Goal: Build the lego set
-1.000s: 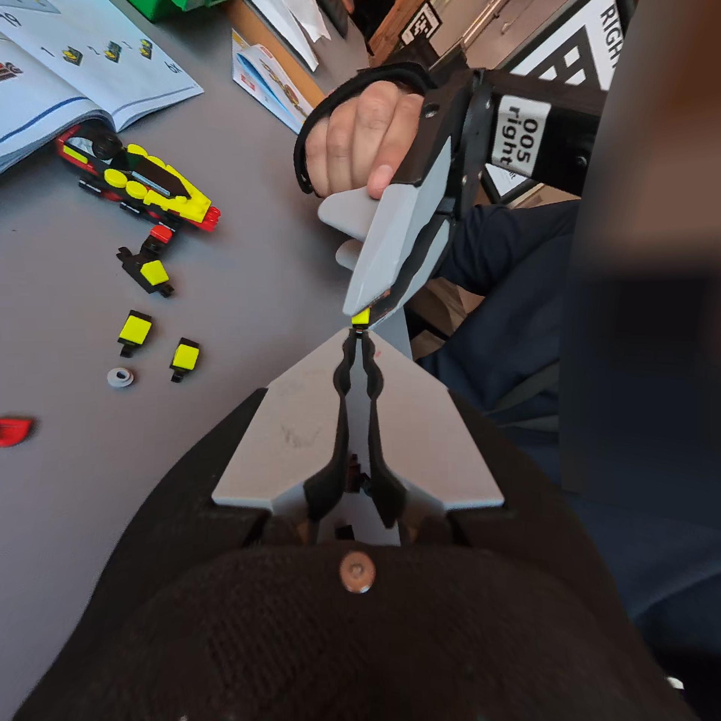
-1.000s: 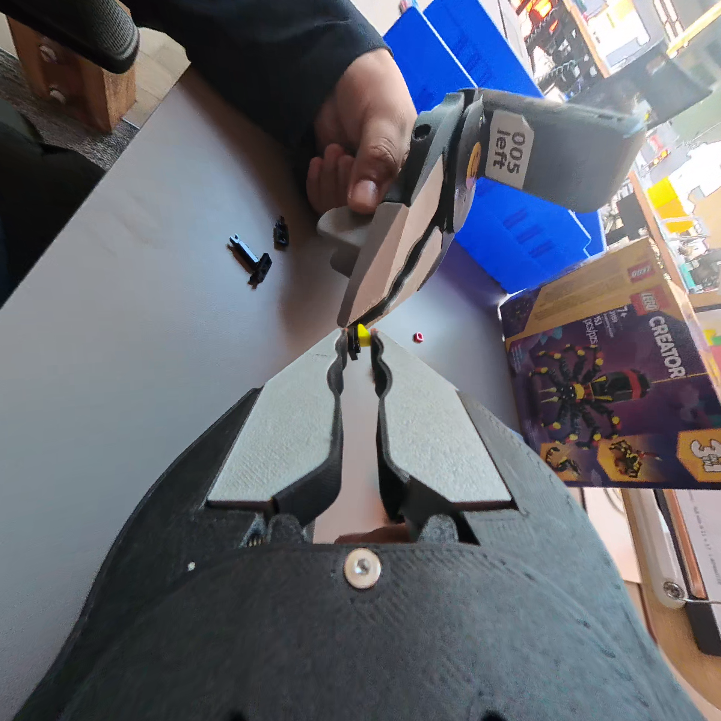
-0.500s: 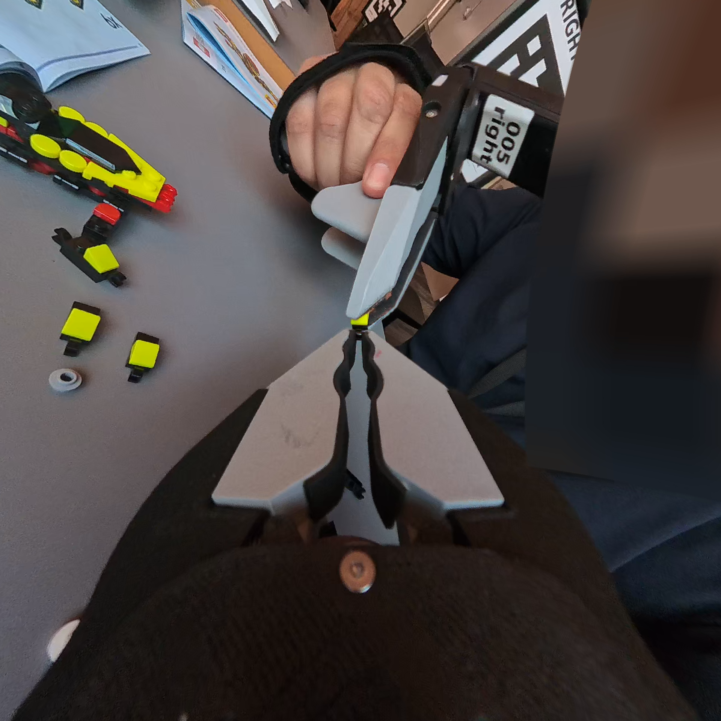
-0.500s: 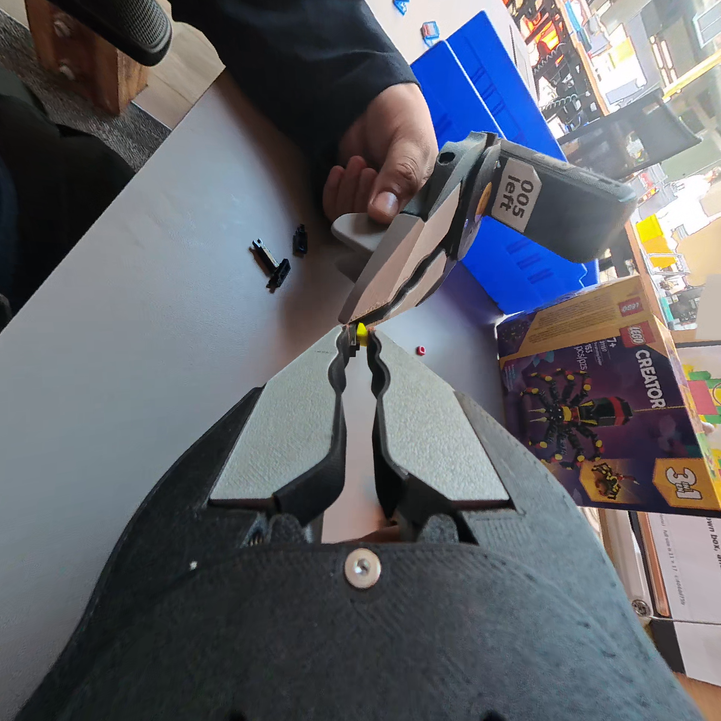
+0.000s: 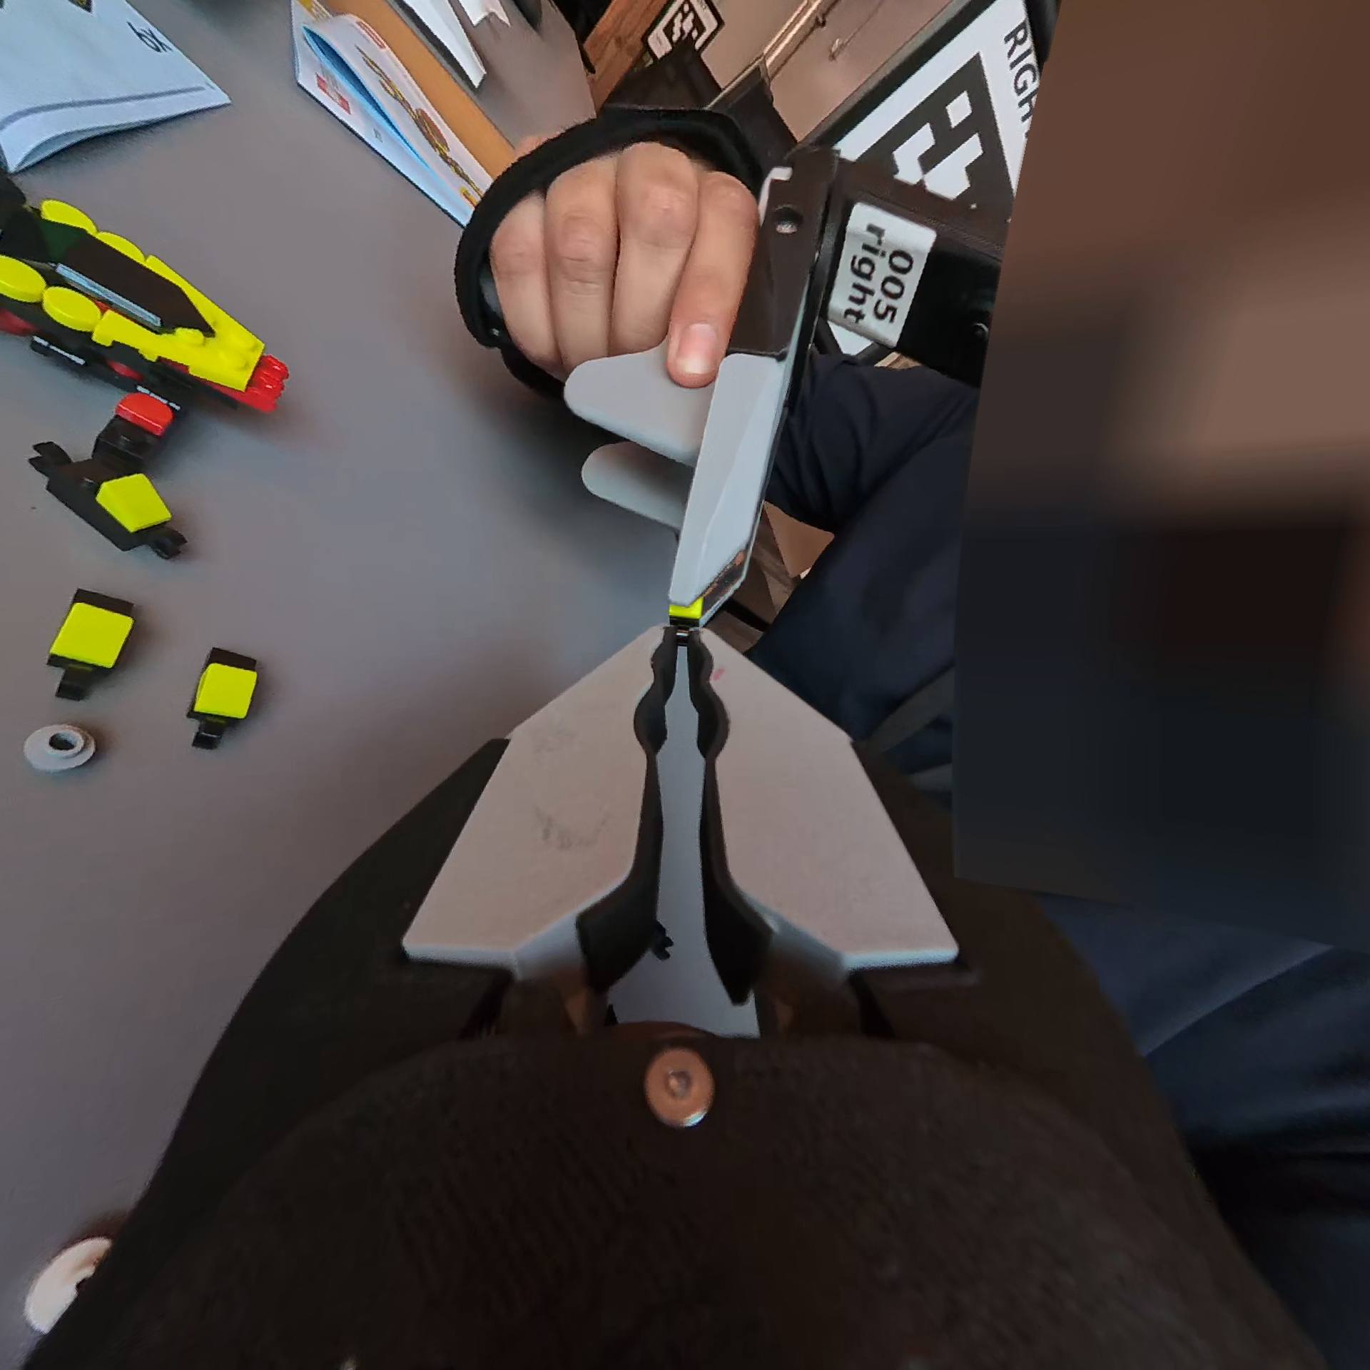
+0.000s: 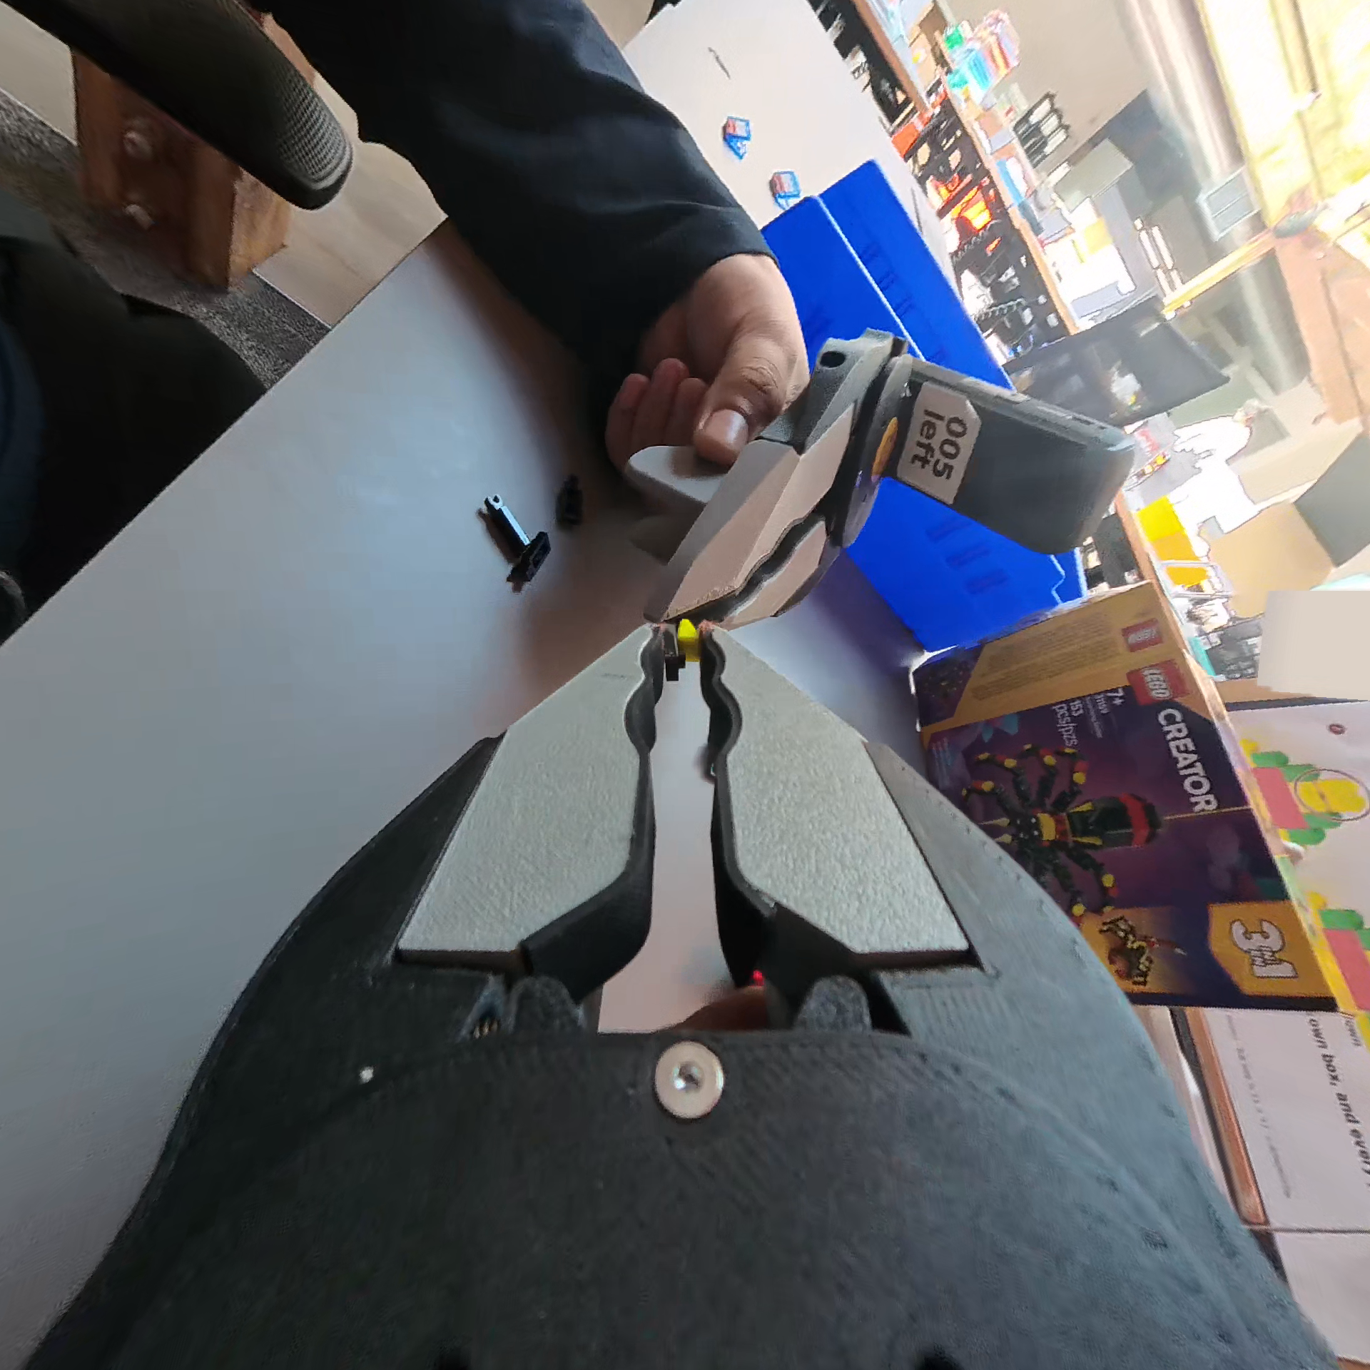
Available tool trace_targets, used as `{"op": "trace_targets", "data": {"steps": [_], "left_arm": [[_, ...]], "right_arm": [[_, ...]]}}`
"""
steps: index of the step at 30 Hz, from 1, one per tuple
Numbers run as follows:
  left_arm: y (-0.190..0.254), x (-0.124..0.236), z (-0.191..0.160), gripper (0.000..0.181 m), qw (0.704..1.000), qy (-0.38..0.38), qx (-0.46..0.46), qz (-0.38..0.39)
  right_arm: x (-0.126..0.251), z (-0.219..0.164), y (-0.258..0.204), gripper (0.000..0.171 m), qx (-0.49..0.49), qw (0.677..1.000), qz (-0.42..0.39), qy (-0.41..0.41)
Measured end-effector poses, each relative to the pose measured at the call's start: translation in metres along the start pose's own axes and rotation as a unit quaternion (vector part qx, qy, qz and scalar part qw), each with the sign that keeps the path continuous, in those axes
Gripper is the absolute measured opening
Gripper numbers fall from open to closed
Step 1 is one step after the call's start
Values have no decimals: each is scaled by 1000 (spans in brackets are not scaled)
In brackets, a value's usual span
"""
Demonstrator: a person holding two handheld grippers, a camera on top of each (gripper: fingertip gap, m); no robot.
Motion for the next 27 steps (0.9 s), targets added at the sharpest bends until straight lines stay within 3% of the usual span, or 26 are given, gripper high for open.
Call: {"op": "trace_targets", "data": {"steps": [5, 15, 19, 20, 23, 25, 27], "left_arm": [[4, -2, -2, 0, 1000, -8, 4, -30], [4, -6, -7, 0, 999, -38, -22, 9], [0, 11, 11, 1, 991, 40, -77, 99], [4, 12, 15, 1, 987, 52, -101, 110], [5, 17, 21, 1, 971, 69, -150, 173], [2, 21, 23, 1, 949, 69, -194, 237], [-1, 22, 23, 1, 902, 46, -278, 327]], "right_arm": [[1, 5, 0, 6, -6, 1000, 14, 27], [-1, 2, -5, 6, -9, 998, 59, 13], [-5, -15, 15, 13, -79, 996, -25, -24], [-6, -19, 20, 27, -111, 993, -27, -32], [-4, -24, 26, 33, -195, 981, -3, -14], [0, -28, 31, 43, -251, 968, 5, -1], [5, -33, 40, 46, -328, 945, 11, 10]]}}
Point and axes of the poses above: each gripper's, where its closed fingertips meet, x back along the fingers, z out of its top, y = z × x across the jaws, the point moved 7 cm from there along x, back along the fingers, and after that the axes turned 4 degrees about x, right-handed, at the moved point
